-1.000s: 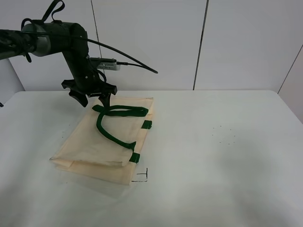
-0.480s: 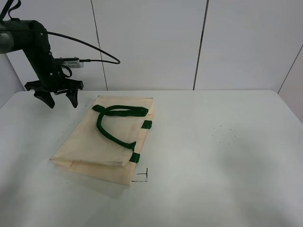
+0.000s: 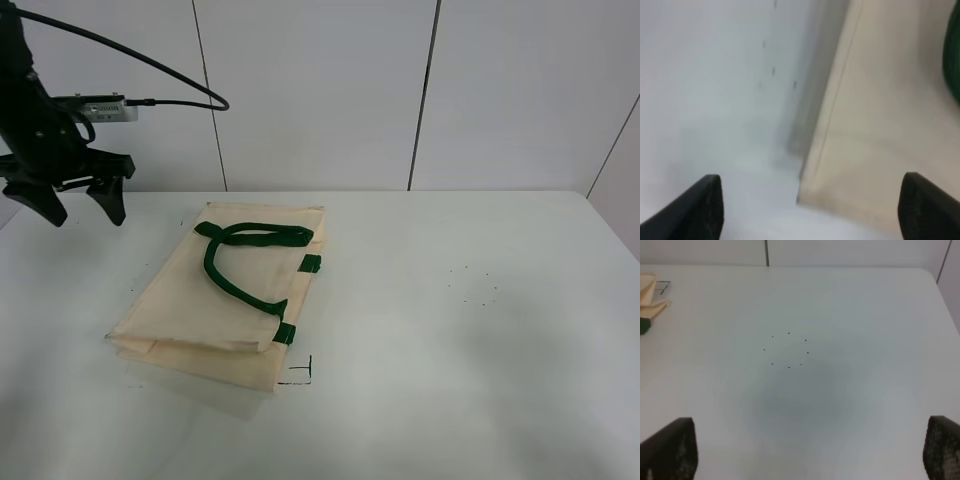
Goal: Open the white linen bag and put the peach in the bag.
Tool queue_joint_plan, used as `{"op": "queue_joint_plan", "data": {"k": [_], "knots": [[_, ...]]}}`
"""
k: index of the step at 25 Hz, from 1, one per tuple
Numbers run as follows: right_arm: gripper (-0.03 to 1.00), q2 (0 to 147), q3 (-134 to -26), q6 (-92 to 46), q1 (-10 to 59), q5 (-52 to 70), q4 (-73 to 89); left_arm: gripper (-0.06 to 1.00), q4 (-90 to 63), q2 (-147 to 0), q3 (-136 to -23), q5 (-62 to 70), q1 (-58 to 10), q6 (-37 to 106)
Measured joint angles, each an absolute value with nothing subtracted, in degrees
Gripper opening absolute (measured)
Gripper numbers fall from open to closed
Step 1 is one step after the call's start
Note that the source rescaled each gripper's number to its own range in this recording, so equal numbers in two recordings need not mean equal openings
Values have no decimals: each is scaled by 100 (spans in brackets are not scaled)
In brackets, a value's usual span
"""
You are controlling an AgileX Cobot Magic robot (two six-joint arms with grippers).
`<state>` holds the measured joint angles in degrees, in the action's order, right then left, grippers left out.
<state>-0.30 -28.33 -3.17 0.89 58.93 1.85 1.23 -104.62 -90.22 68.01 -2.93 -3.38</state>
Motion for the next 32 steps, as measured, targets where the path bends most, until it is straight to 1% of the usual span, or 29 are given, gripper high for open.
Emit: {"op": "queue_joint_plan", "data": {"k": [5, 13, 20, 26, 32], "knots": [[100, -30, -2833, -317, 89, 5893, 185, 100, 295, -9154, -7533, 6801, -293, -338], [100, -30, -2833, -317, 89, 5893, 185, 100, 320, -6483, -5145, 6805, -293, -338], [100, -30, -2833, -317, 89, 5893, 185, 100, 320, -4024, -3537, 6552, -293, -338], [100, -30, -2833, -317, 89, 5893, 185, 100, 299, -2080, -2855, 6139, -293, -338], [100, -30, -2833, -312, 89, 5893, 185, 100, 196, -930, -2834, 6088, -293, -310]]}}
